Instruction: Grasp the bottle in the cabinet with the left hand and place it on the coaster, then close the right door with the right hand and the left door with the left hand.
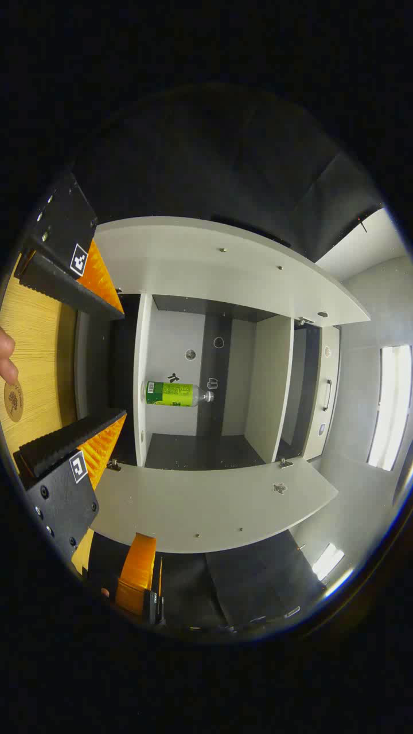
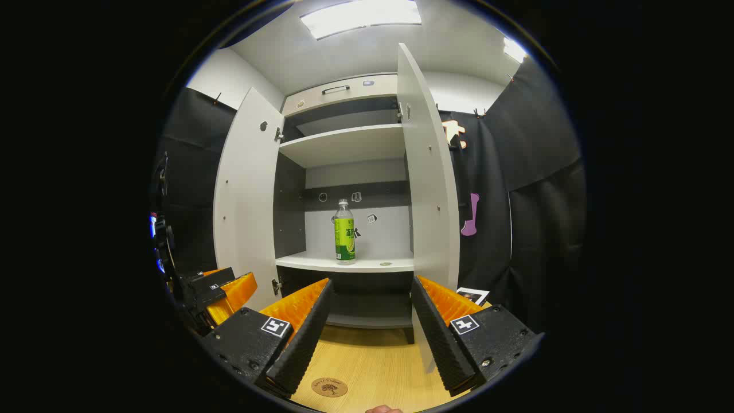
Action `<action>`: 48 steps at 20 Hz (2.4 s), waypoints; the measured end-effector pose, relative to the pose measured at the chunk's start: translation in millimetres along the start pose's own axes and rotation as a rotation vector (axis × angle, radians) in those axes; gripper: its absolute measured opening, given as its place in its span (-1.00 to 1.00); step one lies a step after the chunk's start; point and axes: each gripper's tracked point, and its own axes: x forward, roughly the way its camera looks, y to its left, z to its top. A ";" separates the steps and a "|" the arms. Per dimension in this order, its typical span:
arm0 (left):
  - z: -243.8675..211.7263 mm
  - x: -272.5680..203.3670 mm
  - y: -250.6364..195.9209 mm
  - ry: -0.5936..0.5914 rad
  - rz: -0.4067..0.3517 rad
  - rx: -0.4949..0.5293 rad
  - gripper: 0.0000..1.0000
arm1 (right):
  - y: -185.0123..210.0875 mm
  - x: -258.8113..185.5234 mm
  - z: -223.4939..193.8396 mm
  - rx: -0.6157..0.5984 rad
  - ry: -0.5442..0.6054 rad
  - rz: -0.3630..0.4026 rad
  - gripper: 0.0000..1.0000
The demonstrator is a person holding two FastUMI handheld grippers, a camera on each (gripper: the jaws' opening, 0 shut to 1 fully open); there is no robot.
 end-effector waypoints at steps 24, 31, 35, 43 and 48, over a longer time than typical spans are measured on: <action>-4.3 -0.9 1.0 0.012 0.012 0.014 0.89 | 1.8 6.6 -5.7 0.016 0.025 0.016 0.68; -12.7 21.1 2.2 0.058 -0.011 -0.080 0.99 | 2.7 5.8 -5.7 0.012 0.029 0.018 0.68; -8.4 50.5 -0.1 0.047 -0.042 -0.088 0.99 | 1.3 4.1 -6.2 0.008 0.034 0.012 0.68; 26.6 118.3 -18.6 -0.033 -0.101 -0.009 0.99 | -12.0 2.1 -6.3 0.006 0.044 -0.037 0.68; 40.5 176.6 -55.9 -0.052 -0.196 0.002 0.88 | -17.0 1.8 -3.0 -0.003 0.035 -0.060 0.68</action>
